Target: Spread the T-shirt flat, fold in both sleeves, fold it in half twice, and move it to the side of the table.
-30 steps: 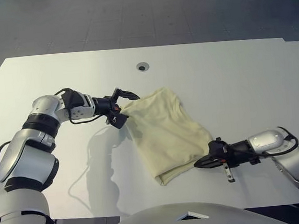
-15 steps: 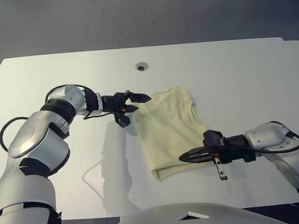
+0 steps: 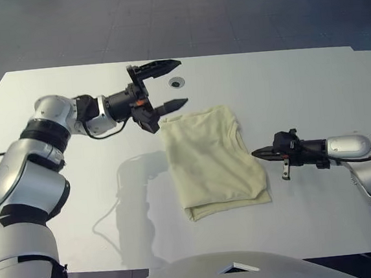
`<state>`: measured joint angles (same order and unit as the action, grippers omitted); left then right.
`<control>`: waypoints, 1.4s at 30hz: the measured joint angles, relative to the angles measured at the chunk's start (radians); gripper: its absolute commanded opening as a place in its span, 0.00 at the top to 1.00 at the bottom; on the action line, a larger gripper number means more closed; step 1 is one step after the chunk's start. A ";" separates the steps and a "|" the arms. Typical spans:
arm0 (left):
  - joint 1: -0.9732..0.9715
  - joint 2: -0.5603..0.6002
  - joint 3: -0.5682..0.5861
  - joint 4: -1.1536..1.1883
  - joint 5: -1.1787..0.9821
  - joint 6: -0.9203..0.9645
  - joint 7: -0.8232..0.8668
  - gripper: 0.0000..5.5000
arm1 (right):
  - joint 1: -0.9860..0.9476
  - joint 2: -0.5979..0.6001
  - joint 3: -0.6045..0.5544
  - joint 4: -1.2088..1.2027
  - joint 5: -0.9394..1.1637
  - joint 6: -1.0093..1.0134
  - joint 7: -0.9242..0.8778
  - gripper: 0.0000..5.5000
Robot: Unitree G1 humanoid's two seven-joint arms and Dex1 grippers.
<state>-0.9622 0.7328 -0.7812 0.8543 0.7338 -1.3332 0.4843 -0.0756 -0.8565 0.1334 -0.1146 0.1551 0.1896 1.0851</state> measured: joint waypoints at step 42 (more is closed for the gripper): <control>0.813 0.188 0.223 -0.790 -0.689 0.594 -1.267 0.02 | 0.225 -0.075 0.100 -0.217 0.027 -0.008 0.084 1.00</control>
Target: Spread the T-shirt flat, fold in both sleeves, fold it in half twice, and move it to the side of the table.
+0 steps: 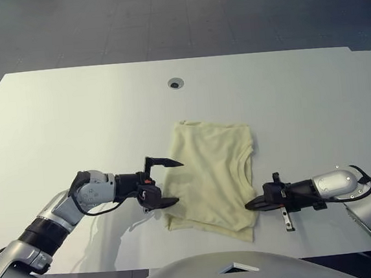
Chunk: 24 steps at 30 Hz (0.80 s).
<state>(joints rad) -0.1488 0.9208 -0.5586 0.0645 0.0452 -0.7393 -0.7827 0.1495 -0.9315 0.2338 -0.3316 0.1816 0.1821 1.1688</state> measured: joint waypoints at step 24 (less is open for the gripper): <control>0.123 -0.024 0.255 -0.197 -0.089 0.119 -0.015 0.02 | -0.003 0.034 -0.244 -0.118 0.231 0.082 -0.088 0.71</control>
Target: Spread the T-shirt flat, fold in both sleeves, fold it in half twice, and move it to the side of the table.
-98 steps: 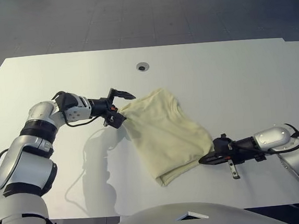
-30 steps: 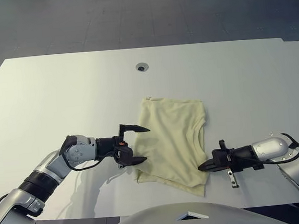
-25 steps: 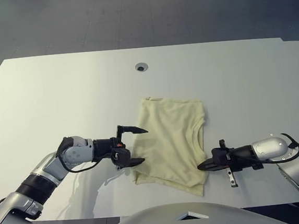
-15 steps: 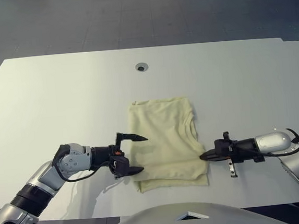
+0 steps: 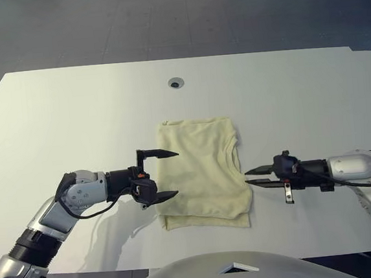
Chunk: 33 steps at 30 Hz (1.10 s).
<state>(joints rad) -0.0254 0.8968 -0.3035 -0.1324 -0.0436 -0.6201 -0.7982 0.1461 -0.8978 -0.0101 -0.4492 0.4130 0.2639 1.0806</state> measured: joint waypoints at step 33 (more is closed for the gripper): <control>0.202 0.018 0.134 0.206 0.290 -0.426 0.090 0.14 | 0.436 0.005 0.067 -0.132 -0.687 -0.587 -0.244 0.02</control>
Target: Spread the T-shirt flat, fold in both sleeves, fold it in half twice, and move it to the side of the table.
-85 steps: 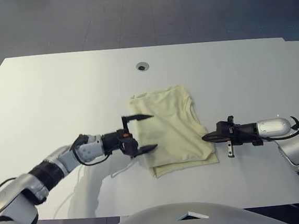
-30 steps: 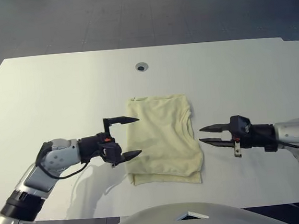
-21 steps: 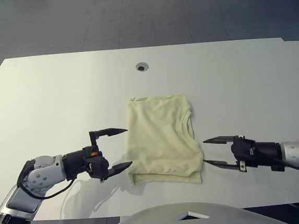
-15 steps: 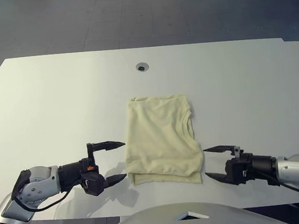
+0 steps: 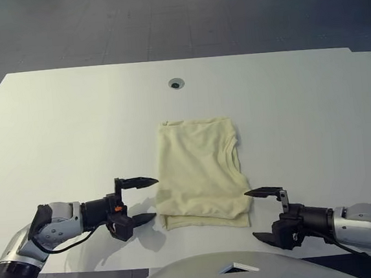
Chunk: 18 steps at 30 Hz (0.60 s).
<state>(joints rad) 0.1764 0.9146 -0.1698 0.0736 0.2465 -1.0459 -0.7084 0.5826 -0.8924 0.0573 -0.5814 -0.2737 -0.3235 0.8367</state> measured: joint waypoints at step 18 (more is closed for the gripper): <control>-0.019 -0.009 -0.103 -0.005 0.026 0.022 0.021 0.74 | -0.076 0.033 0.089 0.021 -0.098 0.009 -0.092 0.22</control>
<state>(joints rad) 0.1577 0.9061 -0.2727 0.0690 0.2723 -1.0237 -0.6872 0.5069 -0.8597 0.1466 -0.5599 -0.3714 -0.3144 0.7451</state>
